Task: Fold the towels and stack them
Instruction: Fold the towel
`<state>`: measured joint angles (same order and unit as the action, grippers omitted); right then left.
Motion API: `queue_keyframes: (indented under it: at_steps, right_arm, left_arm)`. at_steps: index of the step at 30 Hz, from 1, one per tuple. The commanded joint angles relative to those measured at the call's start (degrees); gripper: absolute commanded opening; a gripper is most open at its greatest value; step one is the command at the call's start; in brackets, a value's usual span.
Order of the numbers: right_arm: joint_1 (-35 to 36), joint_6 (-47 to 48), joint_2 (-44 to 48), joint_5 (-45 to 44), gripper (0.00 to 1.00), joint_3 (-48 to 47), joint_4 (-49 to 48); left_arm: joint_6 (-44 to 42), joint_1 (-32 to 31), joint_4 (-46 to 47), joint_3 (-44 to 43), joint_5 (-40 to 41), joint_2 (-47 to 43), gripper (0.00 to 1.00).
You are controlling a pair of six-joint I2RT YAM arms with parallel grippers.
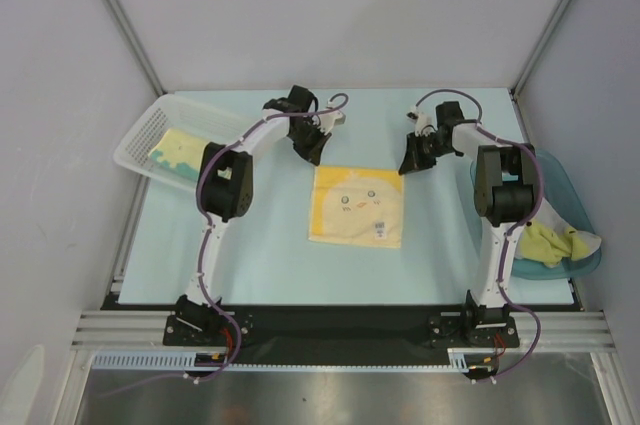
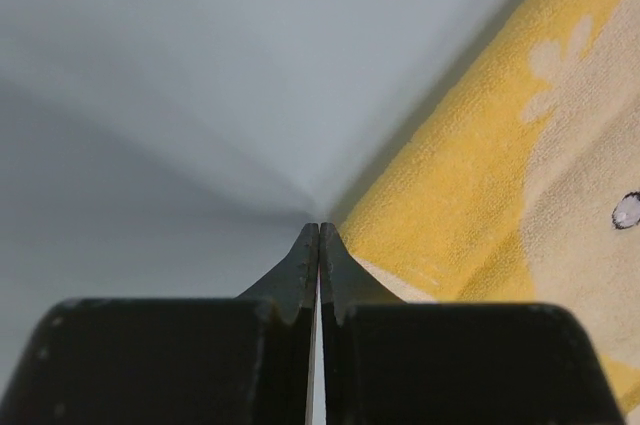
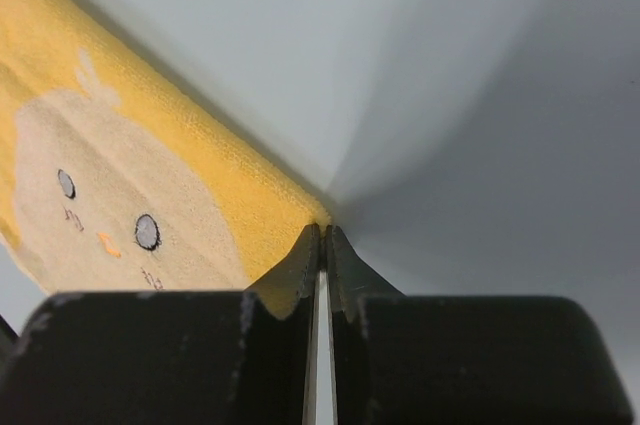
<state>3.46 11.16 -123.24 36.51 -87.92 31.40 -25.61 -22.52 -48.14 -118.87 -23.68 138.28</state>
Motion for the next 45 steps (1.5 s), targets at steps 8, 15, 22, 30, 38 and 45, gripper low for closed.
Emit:
queue_keyframes:
  at_steps: [8, 15, 22, 30, 38, 45]
  right_arm:
    - [1.72, -2.98, 14.07, -8.98, 0.00, 8.02, -9.77]
    - [2.95, -5.35, 19.09, -7.95, 0.00, 13.92, -13.56]
    - [3.66, -4.83, 16.98, -8.30, 0.00, 13.39, -12.24]
    - [2.78, -3.69, 14.96, -9.09, 0.00, 12.16, -11.27]
    - [2.25, -2.90, 14.26, -9.53, 0.00, 11.72, -11.01]
    - [1.55, -2.98, 13.55, -8.83, 0.00, 11.10, -10.92]
  left_arm:
    - [1.79, 0.46, 4.98, 4.43, 0.56, -13.90, 0.00]
    - [2.05, 0.46, 9.54, 12.69, 1.09, -19.18, 0.05]
    - [3.02, 0.55, 8.59, 8.23, -2.59, -13.58, 0.38]
    - [1.79, 0.46, 5.43, 3.30, -4.01, -6.01, 0.48]
    - [0.29, 0.46, 3.23, -0.66, -4.18, -2.31, 0.49]
    - [0.21, 0.46, 1.82, -0.66, -5.14, -0.73, 0.47]
